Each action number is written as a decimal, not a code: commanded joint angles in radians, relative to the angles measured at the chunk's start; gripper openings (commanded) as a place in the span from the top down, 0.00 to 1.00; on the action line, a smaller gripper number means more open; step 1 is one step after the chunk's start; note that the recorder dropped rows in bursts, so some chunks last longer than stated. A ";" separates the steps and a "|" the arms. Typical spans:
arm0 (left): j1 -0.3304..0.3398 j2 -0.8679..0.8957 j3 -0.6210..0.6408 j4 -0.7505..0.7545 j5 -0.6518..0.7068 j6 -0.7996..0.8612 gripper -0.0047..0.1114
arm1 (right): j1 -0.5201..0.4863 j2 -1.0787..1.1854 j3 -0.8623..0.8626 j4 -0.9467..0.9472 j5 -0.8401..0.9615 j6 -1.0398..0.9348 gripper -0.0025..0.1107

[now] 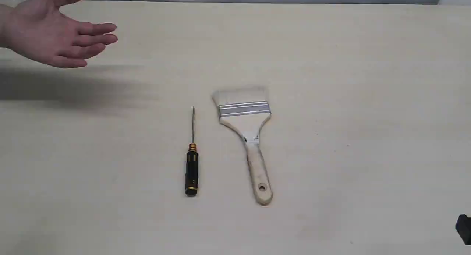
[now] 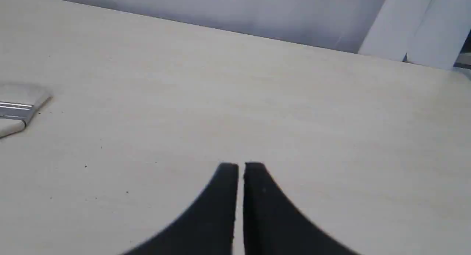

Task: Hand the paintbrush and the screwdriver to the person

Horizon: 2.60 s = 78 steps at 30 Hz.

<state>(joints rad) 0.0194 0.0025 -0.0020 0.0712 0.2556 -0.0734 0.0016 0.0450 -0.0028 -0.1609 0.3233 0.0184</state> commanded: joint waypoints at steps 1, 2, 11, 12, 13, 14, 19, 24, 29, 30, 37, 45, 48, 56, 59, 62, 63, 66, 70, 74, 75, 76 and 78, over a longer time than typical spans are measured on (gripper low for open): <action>-0.008 -0.002 0.002 0.000 -0.006 -0.002 0.96 | 0.001 -0.002 0.003 0.004 0.004 0.001 0.94; -0.008 -0.002 0.002 0.000 -0.006 -0.002 0.96 | 0.001 -0.002 0.003 0.004 0.004 0.001 0.94; -0.008 -0.002 0.002 -0.004 -0.006 -0.002 0.96 | 0.001 -0.002 0.003 0.004 0.004 0.001 0.94; -0.008 -0.002 0.002 -0.004 -0.006 -0.002 0.96 | 0.001 -0.002 0.003 0.004 0.004 0.001 0.94; -0.008 -0.002 0.002 -0.004 -0.006 -0.002 0.96 | 0.001 -0.002 0.003 0.004 0.004 0.001 0.94; -0.008 -0.002 0.002 -0.004 -0.006 -0.002 0.96 | 0.001 -0.002 0.003 0.004 0.004 0.001 0.94; -0.008 -0.002 0.002 -0.004 -0.006 -0.002 0.96 | 0.001 -0.002 0.003 0.004 0.004 0.001 0.94; -0.008 -0.002 0.002 -0.004 -0.006 -0.002 0.96 | 0.001 -0.002 0.003 0.004 0.004 0.001 0.94; -0.008 -0.002 0.002 -0.004 -0.006 -0.002 0.96 | 0.001 -0.002 0.003 -0.043 -0.074 -0.009 0.94; -0.008 -0.002 0.002 -0.004 -0.006 -0.002 0.96 | 0.001 -0.002 0.003 -0.043 -0.128 -0.009 0.94; -0.008 -0.002 0.002 -0.001 -0.006 -0.002 0.96 | 0.001 -0.002 0.003 -0.043 -0.486 -0.007 0.94; -0.008 -0.002 0.002 -0.001 -0.006 -0.002 0.96 | 0.001 -0.002 0.003 -0.034 -0.533 0.022 0.94; -0.008 -0.002 0.002 -0.001 -0.006 -0.002 0.96 | 0.001 -0.002 0.003 0.031 -0.575 0.195 0.94; -0.008 -0.002 0.002 -0.001 -0.006 -0.002 0.96 | 0.001 -0.002 0.003 0.282 -0.642 0.543 0.94; -0.008 -0.002 0.002 -0.001 -0.006 -0.002 0.96 | 0.001 -0.002 0.003 0.282 -0.666 0.545 0.94; -0.008 -0.002 0.002 -0.003 -0.003 -0.002 0.96 | 0.001 -0.002 0.003 0.282 -0.697 0.547 0.94; -0.008 -0.002 0.002 -0.005 -0.004 -0.002 0.96 | 0.001 -0.002 0.003 0.282 -0.703 0.547 0.94; -0.008 -0.002 0.002 -0.005 -0.006 -0.002 0.96 | 0.001 -0.002 0.003 0.262 -0.690 0.556 0.94; -0.008 -0.002 0.002 -0.003 -0.006 -0.002 0.96 | 0.001 0.002 0.003 -0.124 -0.695 0.772 0.94; -0.008 -0.002 0.002 -0.003 -0.006 -0.002 0.96 | 0.001 0.041 -0.072 -0.752 -0.712 1.210 0.90; -0.008 -0.002 0.002 -0.003 -0.006 -0.002 0.96 | 0.001 0.054 -0.099 -0.835 -0.716 1.285 0.87; -0.008 -0.002 0.002 -0.003 -0.006 -0.002 0.96 | 0.001 0.077 -0.134 -0.993 -0.721 1.403 0.84; -0.008 -0.002 0.002 -0.003 -0.006 -0.002 0.96 | 0.001 0.110 -0.201 -1.200 -0.745 1.558 0.79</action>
<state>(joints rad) 0.0194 0.0025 -0.0020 0.0712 0.2556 -0.0734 0.0016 0.1331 -0.1618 -1.1415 -0.3851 1.4313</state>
